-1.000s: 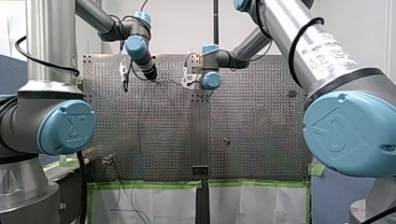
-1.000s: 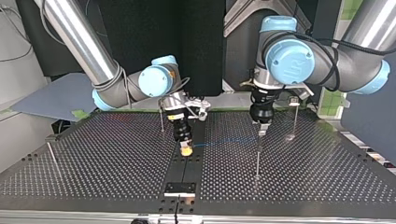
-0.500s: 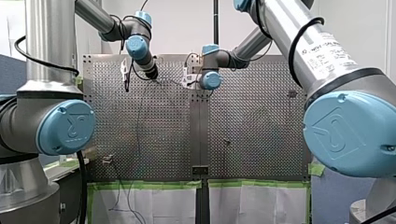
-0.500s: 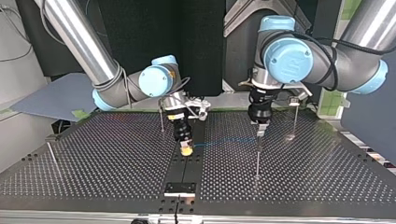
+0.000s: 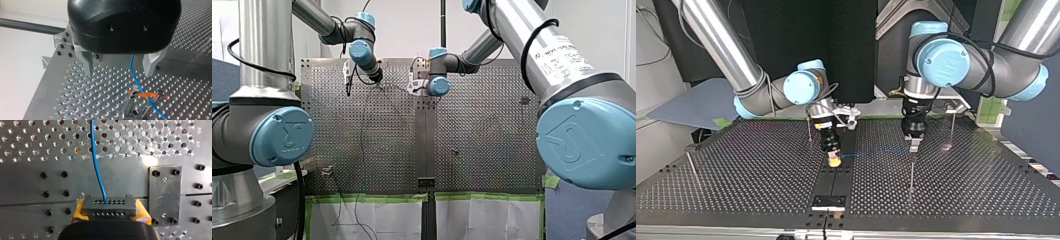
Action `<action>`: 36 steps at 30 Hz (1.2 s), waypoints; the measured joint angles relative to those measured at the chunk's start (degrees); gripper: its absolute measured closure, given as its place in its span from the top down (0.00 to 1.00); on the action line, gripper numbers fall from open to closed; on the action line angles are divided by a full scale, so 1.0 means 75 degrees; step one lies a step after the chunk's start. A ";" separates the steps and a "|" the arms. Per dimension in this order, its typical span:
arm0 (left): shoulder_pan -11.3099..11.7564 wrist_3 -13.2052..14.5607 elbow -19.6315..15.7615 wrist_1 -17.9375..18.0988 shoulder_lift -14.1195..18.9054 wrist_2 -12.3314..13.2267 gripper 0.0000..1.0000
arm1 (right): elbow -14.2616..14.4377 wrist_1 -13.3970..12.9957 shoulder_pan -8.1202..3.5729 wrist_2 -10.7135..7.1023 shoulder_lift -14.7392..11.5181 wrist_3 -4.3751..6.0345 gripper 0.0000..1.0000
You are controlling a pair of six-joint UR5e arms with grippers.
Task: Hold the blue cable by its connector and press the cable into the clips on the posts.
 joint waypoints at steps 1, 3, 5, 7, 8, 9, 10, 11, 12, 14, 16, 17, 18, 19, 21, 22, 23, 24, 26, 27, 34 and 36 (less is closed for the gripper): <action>-0.0004 0.0067 0.0000 0.0036 -0.0022 -0.0061 0.98 | 0.0000 -0.0001 -0.0011 -0.0002 -0.0001 0.0000 0.00; -0.0010 0.0141 0.0000 0.0062 -0.0077 -0.0155 0.98 | 0.0000 -0.0005 -0.0039 -0.0006 -0.0002 -0.0001 0.00; -0.0029 0.0176 0.0000 0.0063 -0.0162 -0.0263 0.98 | 0.0000 -0.0006 -0.0057 -0.0010 -0.0001 -0.0001 0.00; -0.0069 0.0167 0.0001 0.0062 -0.0227 -0.0324 0.98 | 0.0001 -0.0010 -0.0067 -0.0020 0.0000 -0.0002 0.00; -0.0092 0.0153 0.0001 0.0061 -0.0244 -0.0336 0.98 | 0.0000 -0.0012 -0.0070 -0.0029 -0.0001 -0.0003 0.00; -0.0117 0.0135 0.0001 0.0058 -0.0256 -0.0343 0.98 | 0.0000 -0.0015 -0.0071 -0.0039 -0.0001 -0.0005 0.00; -0.0155 0.0110 0.0001 0.0048 -0.0267 -0.0346 0.98 | 0.0000 -0.0016 -0.0071 -0.0045 -0.0001 -0.0004 0.00; -0.0182 0.0093 0.0001 0.0037 -0.0272 -0.0346 0.98 | 0.0000 -0.0017 -0.0072 -0.0048 0.0000 -0.0004 0.00; -0.0210 0.0077 0.0001 0.0026 -0.0275 -0.0343 0.98 | 0.0000 -0.0018 -0.0070 -0.0053 0.0001 -0.0003 0.00; -0.0272 0.0028 0.0001 0.0010 -0.0278 -0.0337 0.98 | 0.0001 -0.0019 -0.0065 -0.0055 0.0001 -0.0008 0.00; -0.0323 -0.0019 0.0001 0.0005 -0.0294 -0.0340 0.98 | 0.0000 -0.0024 -0.0054 -0.0057 -0.0002 -0.0020 0.00; -0.0343 -0.0034 0.0001 -0.0001 -0.0320 -0.0344 0.98 | 0.0000 -0.0026 -0.0050 -0.0057 -0.0002 -0.0023 0.00; -0.0362 -0.0044 0.0001 -0.0012 -0.0356 -0.0344 0.98 | 0.0000 -0.0026 -0.0045 -0.0057 -0.0001 -0.0023 0.00; -0.0389 -0.0060 0.0001 -0.0025 -0.0415 -0.0343 0.98 | 0.0000 -0.0024 -0.0040 -0.0059 -0.0001 -0.0023 0.00; -0.0424 -0.0099 0.0001 -0.0028 -0.0516 -0.0338 0.98 | 0.0000 -0.0017 -0.0031 -0.0064 -0.0002 -0.0027 0.00; -0.0439 -0.0143 0.0001 -0.0003 -0.0567 -0.0330 0.98 | 0.0000 -0.0014 -0.0028 -0.0067 -0.0002 -0.0030 0.00; -0.0449 -0.0182 0.0001 0.0030 -0.0596 -0.0324 0.98 | 0.0000 -0.0009 -0.0026 -0.0071 -0.0001 -0.0035 0.00; -0.0456 -0.0228 0.0001 0.0072 -0.0625 -0.0322 0.98 | 0.0000 -0.0005 -0.0022 -0.0075 0.0000 -0.0042 0.00; -0.0472 -0.0317 0.0001 0.0165 -0.0697 -0.0324 0.98 | 0.0000 0.0000 -0.0020 -0.0078 0.0000 -0.0050 0.00; -0.0478 -0.0341 0.0001 0.0192 -0.0727 -0.0326 0.98 | 0.0000 0.0001 -0.0015 -0.0079 0.0000 -0.0054 0.00; -0.0473 -0.0398 0.0001 0.0438 -0.0826 -0.0412 0.98 | 0.0000 0.0003 0.0019 -0.0082 0.0002 -0.0075 0.00; -0.0458 -0.0395 0.0001 0.0493 -0.0829 -0.0442 0.98 | 0.0001 0.0004 0.0019 -0.0081 0.0001 -0.0079 0.00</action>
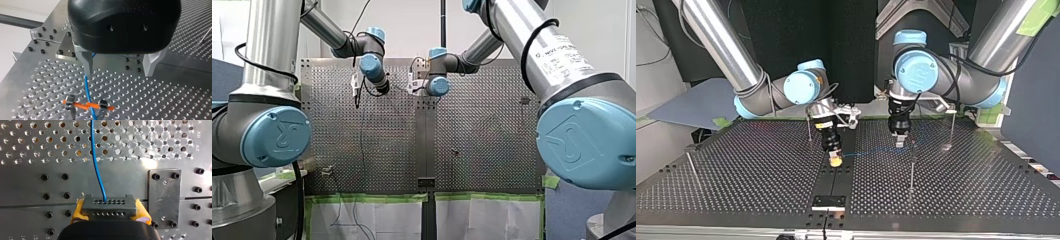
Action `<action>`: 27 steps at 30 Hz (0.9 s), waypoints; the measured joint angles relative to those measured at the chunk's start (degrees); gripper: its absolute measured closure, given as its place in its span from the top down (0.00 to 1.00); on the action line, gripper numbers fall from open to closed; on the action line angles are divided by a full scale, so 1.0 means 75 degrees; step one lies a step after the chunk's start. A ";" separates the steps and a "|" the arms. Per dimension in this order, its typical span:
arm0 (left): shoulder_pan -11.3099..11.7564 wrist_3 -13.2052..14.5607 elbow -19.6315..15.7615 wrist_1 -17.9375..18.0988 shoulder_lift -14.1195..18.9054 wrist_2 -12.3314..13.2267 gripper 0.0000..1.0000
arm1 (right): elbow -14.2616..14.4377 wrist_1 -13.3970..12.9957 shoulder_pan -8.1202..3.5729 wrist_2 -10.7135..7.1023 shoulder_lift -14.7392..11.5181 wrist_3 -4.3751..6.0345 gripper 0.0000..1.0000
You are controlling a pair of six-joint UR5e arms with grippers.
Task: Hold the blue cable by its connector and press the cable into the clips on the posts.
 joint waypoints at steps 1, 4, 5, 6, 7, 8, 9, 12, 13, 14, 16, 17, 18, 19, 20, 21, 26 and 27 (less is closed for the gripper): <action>0.0012 0.0003 0.0000 0.0022 0.0000 -0.0012 0.98 | -0.0001 -0.0001 0.0002 0.0000 0.0000 -0.0002 0.00; 0.0029 0.0010 0.0000 0.0049 -0.0001 -0.0025 0.98 | 0.0000 -0.0001 0.0008 -0.0001 0.0001 -0.0003 0.00; 0.0031 0.0017 0.0000 0.0052 -0.0001 -0.0029 0.98 | 0.0000 -0.0001 0.0009 0.0000 0.0002 -0.0004 0.00; 0.0027 0.0032 0.0000 0.0049 -0.0002 -0.0040 0.98 | 0.0000 -0.0001 0.0010 -0.0001 0.0002 -0.0004 0.00; 0.0018 0.0069 0.0000 0.0039 -0.0001 -0.0068 0.98 | -0.0001 0.0000 0.0008 -0.0001 0.0003 -0.0004 0.00; 0.0011 0.0106 0.0000 0.0029 0.0000 -0.0087 0.98 | 0.0000 0.0000 0.0005 0.0000 0.0002 -0.0004 0.00; 0.0005 0.0146 0.0000 0.0023 0.0002 -0.0102 0.98 | -0.0001 -0.0001 -0.0001 0.0003 0.0003 -0.0004 0.00; 0.0015 0.0273 0.0010 0.0068 0.0005 -0.0114 0.98 | -0.0001 -0.0007 -0.0012 0.0008 0.0003 -0.0005 0.00; 0.0025 0.0294 0.0024 0.0114 0.0004 -0.0111 0.98 | -0.0001 -0.0008 -0.0014 0.0009 0.0004 -0.0005 0.00; 0.0031 0.0303 0.0043 0.0147 0.0005 -0.0109 0.98 | -0.0001 -0.0009 -0.0017 0.0009 0.0007 -0.0005 0.00; 0.0038 0.0312 0.0108 0.0217 0.0006 -0.0108 0.98 | -0.0001 -0.0012 -0.0018 0.0010 0.0013 -0.0005 0.00; 0.0034 0.0312 0.0143 0.0240 0.0006 -0.0112 0.98 | -0.0001 -0.0015 -0.0019 0.0010 0.0013 -0.0004 0.00; 0.0029 0.0309 0.0183 0.0258 0.0004 -0.0117 0.98 | -0.0001 -0.0017 -0.0021 0.0011 0.0014 -0.0005 0.00; 0.0021 0.0300 0.0243 0.0271 0.0002 -0.0123 0.98 | -0.0001 -0.0019 -0.0021 0.0010 0.0014 -0.0005 0.00; 0.0015 0.0287 0.0291 0.0274 0.0001 -0.0127 0.98 | -0.0001 -0.0020 -0.0020 0.0011 0.0014 -0.0005 0.00; 0.0010 0.0270 0.0341 0.0270 0.0000 -0.0129 0.98 | -0.0001 -0.0022 -0.0022 0.0011 0.0016 -0.0005 0.00; 0.0021 0.0198 0.0519 0.0195 -0.0053 -0.0134 0.98 | -0.0001 -0.0024 -0.0041 0.0011 0.0025 -0.0005 0.00; 0.0022 0.0198 0.0542 0.0164 -0.0088 -0.0135 0.98 | -0.0001 -0.0026 -0.0044 0.0011 0.0026 -0.0005 0.00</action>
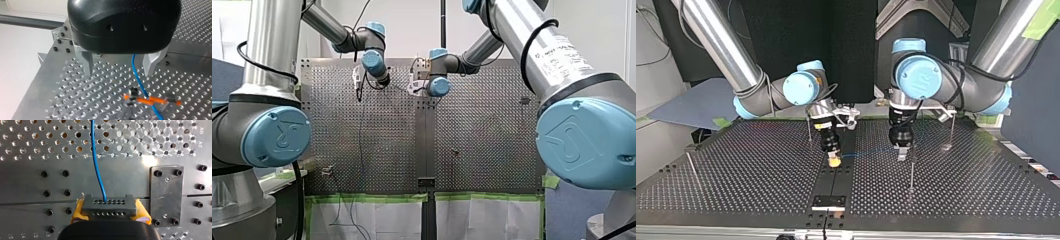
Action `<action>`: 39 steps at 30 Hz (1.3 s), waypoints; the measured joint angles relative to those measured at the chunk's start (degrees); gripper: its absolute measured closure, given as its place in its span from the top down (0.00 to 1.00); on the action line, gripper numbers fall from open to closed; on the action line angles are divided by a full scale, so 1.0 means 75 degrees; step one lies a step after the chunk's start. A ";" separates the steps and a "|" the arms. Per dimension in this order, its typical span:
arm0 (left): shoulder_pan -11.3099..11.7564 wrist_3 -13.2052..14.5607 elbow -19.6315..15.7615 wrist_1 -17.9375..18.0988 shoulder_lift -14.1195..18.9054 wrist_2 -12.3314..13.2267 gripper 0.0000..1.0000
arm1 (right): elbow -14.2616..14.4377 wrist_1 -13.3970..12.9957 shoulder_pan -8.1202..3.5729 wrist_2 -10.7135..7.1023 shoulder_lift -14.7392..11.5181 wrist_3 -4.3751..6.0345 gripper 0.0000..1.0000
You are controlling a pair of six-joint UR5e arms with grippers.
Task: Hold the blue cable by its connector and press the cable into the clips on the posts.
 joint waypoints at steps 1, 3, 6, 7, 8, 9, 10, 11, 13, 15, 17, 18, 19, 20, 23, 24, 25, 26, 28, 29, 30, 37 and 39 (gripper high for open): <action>-0.0004 0.0006 0.0034 -0.0051 -0.0057 -0.0001 0.98 | 0.0001 -0.0002 -0.0003 0.0000 0.0003 0.0000 0.00; -0.0012 0.0029 0.0073 -0.0129 -0.0154 -0.0007 0.98 | 0.0000 -0.0004 -0.0009 -0.0002 0.0007 0.0000 0.00; -0.0014 0.0043 0.0106 -0.0133 -0.0333 -0.0021 0.98 | 0.0000 -0.0002 -0.0012 -0.0012 0.0010 0.0000 0.00; -0.0009 0.0037 0.0129 -0.0101 -0.0382 -0.0026 0.98 | 0.0001 -0.0002 -0.0012 -0.0015 0.0011 0.0000 0.00; -0.0005 0.0031 0.0152 -0.0078 -0.0409 -0.0028 0.98 | 0.0000 -0.0004 -0.0013 -0.0017 0.0011 0.0000 0.00; -0.0001 0.0026 0.0179 -0.0057 -0.0428 -0.0030 0.98 | 0.0000 -0.0005 -0.0013 -0.0017 0.0012 0.0000 0.00; 0.0006 0.0021 0.0221 -0.0035 -0.0445 -0.0034 0.98 | 0.0000 -0.0007 -0.0014 -0.0016 0.0012 0.0000 0.00; 0.0011 0.0018 0.0259 -0.0024 -0.0457 -0.0040 0.98 | 0.0000 -0.0009 -0.0014 -0.0015 0.0014 0.0000 0.00; 0.0018 0.0015 0.0371 -0.0022 -0.0521 -0.0064 0.98 | 0.0000 -0.0010 -0.0014 -0.0013 0.0019 0.0000 0.00; 0.0017 0.0016 0.0475 -0.0041 -0.0611 -0.0073 0.98 | 0.0000 -0.0012 -0.0016 -0.0013 0.0022 0.0000 0.00; 0.0008 0.0022 0.0583 -0.0092 -0.0721 -0.0070 0.98 | -0.0001 -0.0012 -0.0016 -0.0017 0.0023 0.0001 0.00; 0.0002 0.0023 0.0628 -0.0110 -0.0767 -0.0074 0.98 | 0.0000 -0.0011 -0.0016 -0.0019 0.0023 0.0000 0.00; 0.0000 0.0024 0.0683 -0.0126 -0.0818 -0.0083 0.98 | 0.0000 -0.0010 -0.0016 -0.0021 0.0023 0.0000 0.00; 0.0004 0.0024 0.0718 -0.0134 -0.0847 -0.0088 0.98 | 0.0000 -0.0010 -0.0016 -0.0021 0.0024 0.0000 0.00; 0.0022 0.0029 0.0787 -0.0149 -0.0895 -0.0092 0.98 | 0.0000 -0.0009 -0.0015 -0.0023 0.0031 0.0000 0.00; 0.0026 0.0030 0.0797 -0.0153 -0.0901 -0.0090 0.98 | -0.0001 -0.0009 -0.0016 -0.0023 0.0034 -0.0001 0.00; 0.0023 0.0032 0.0805 -0.0155 -0.0906 -0.0087 0.98 | 0.0000 -0.0009 -0.0016 -0.0023 0.0037 -0.0001 0.00; 0.0017 0.0033 0.0809 -0.0157 -0.0908 -0.0088 0.98 | -0.0001 -0.0010 -0.0016 -0.0024 0.0040 -0.0001 0.00; 0.0001 0.0037 0.0814 -0.0165 -0.0909 -0.0094 0.98 | 0.0000 -0.0008 -0.0018 -0.0023 0.0044 -0.0002 0.00; -0.0005 0.0040 0.0814 -0.0168 -0.0909 -0.0097 0.98 | -0.0001 -0.0005 -0.0017 -0.0023 0.0045 -0.0002 0.00; -0.0010 0.0046 0.0814 -0.0170 -0.0909 -0.0100 0.98 | -0.0001 -0.0003 -0.0017 -0.0024 0.0046 -0.0001 0.00; -0.0046 0.0351 0.0817 -0.0137 -0.0909 -0.0215 0.71 | 0.0001 0.0009 -0.0017 -0.0031 0.0063 0.0000 0.00; -0.0063 0.0417 0.0817 -0.0112 -0.0906 -0.0277 0.64 | 0.0001 0.0011 -0.0017 -0.0033 0.0068 -0.0001 0.00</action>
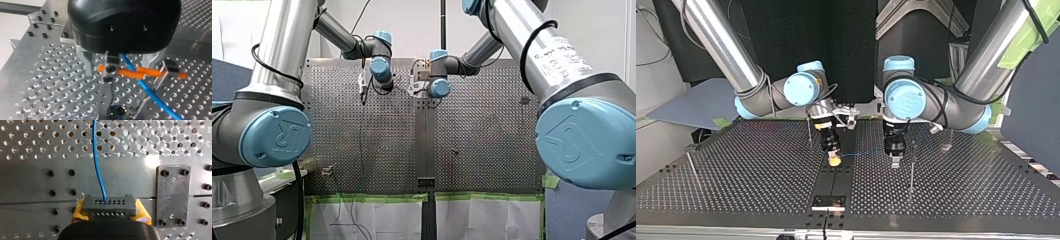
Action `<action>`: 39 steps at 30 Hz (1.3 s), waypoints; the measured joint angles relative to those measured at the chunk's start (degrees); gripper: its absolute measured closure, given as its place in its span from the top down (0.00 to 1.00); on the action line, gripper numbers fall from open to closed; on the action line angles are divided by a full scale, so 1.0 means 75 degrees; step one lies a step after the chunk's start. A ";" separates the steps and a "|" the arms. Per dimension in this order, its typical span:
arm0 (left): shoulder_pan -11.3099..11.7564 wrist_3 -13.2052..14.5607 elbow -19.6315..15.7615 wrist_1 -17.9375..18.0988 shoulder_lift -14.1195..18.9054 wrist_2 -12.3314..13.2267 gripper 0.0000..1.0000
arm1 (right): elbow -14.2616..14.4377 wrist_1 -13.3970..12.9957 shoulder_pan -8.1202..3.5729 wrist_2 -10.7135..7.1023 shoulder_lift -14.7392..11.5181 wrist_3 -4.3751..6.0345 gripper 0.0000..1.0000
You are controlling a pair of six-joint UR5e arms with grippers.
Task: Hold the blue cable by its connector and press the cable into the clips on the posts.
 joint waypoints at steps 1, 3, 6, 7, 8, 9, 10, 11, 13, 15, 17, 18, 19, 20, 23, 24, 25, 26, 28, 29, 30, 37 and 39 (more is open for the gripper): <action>-0.0013 0.0034 0.0000 0.0011 0.0003 -0.0030 0.43 | 0.0000 0.0003 0.0000 -0.0001 0.0000 0.0000 0.00; -0.0030 0.0071 0.0000 0.0021 0.0003 -0.0060 0.24 | 0.0000 0.0008 0.0001 -0.0001 0.0001 0.0000 0.00; -0.0048 0.0111 -0.0001 0.0028 0.0003 -0.0079 0.00 | 0.0001 0.0014 0.0001 -0.0002 0.0009 -0.0001 0.00; -0.0055 0.0120 0.0000 0.0032 0.0004 -0.0082 0.00 | 0.0001 0.0017 0.0001 -0.0002 0.0012 -0.0003 0.00; -0.0060 0.0126 0.0000 0.0035 0.0003 -0.0083 0.00 | 0.0001 0.0019 0.0001 -0.0002 0.0013 -0.0004 0.00; -0.0064 0.0132 0.0000 0.0037 0.0003 -0.0084 0.00 | 0.0000 0.0022 0.0002 -0.0002 0.0017 -0.0004 0.00; -0.0069 0.0138 0.0000 0.0039 0.0004 -0.0081 0.00 | 0.0000 0.0023 0.0002 -0.0002 0.0017 -0.0004 0.00; -0.0073 0.0140 0.0000 0.0042 0.0004 -0.0076 0.00 | 0.0000 0.0025 0.0002 -0.0002 0.0018 -0.0004 0.00; -0.0082 0.0148 0.0000 0.0048 0.0003 -0.0074 0.00 | 0.0000 0.0031 0.0002 -0.0002 0.0022 -0.0004 0.00; -0.0091 0.0161 0.0000 0.0051 0.0004 -0.0078 0.00 | 0.0000 0.0035 0.0002 -0.0002 0.0024 -0.0003 0.00; -0.0102 0.0172 0.0000 0.0053 0.0005 -0.0082 0.00 | 0.0000 0.0036 0.0002 -0.0002 0.0025 -0.0001 0.00; -0.0104 0.0175 0.0000 0.0053 0.0005 -0.0083 0.00 | -0.0001 0.0036 0.0002 -0.0002 0.0027 0.0000 0.00; -0.0107 0.0178 0.0000 0.0054 0.0005 -0.0085 0.00 | -0.0001 0.0037 0.0002 -0.0001 0.0030 0.0000 0.00; -0.0108 0.0179 0.0000 0.0054 0.0005 -0.0085 0.00 | -0.0001 0.0037 0.0002 0.0001 0.0032 0.0000 0.00; -0.0111 0.0181 0.0000 0.0100 0.0006 -0.0086 0.00 | -0.0001 0.0038 0.0002 0.0006 0.0036 0.0001 0.00; -0.0112 0.0181 0.0000 0.0122 0.0006 -0.0086 0.00 | -0.0002 0.0038 0.0001 0.0008 0.0036 0.0001 0.00; -0.0116 0.0182 0.0000 0.0144 0.0006 -0.0086 0.00 | 0.0000 0.0039 -0.0005 0.0010 0.0037 0.0005 0.00; -0.0118 0.0182 0.0000 0.0156 0.0006 -0.0086 0.00 | 0.0002 0.0042 -0.0016 0.0013 0.0037 0.0011 0.00; -0.0120 0.0182 0.0000 0.0172 0.0004 -0.0086 0.00 | 0.0005 0.0045 -0.0047 0.0017 0.0040 0.0024 0.00; -0.0121 0.0182 0.0000 0.0176 0.0002 -0.0086 0.00 | 0.0007 0.0047 -0.0056 0.0018 0.0040 0.0028 0.00; -0.0121 0.0182 0.0000 0.0178 0.0002 -0.0086 0.00 | 0.0007 0.0047 -0.0064 0.0019 0.0040 0.0031 0.00; -0.0160 0.0180 0.0001 0.0177 0.0001 -0.0087 0.19 | 0.0011 0.0050 -0.0077 0.0022 0.0051 0.0036 0.00; -0.0173 0.0177 0.0001 0.0169 0.0004 -0.0091 0.23 | 0.0011 0.0050 -0.0075 0.0022 0.0057 0.0034 0.00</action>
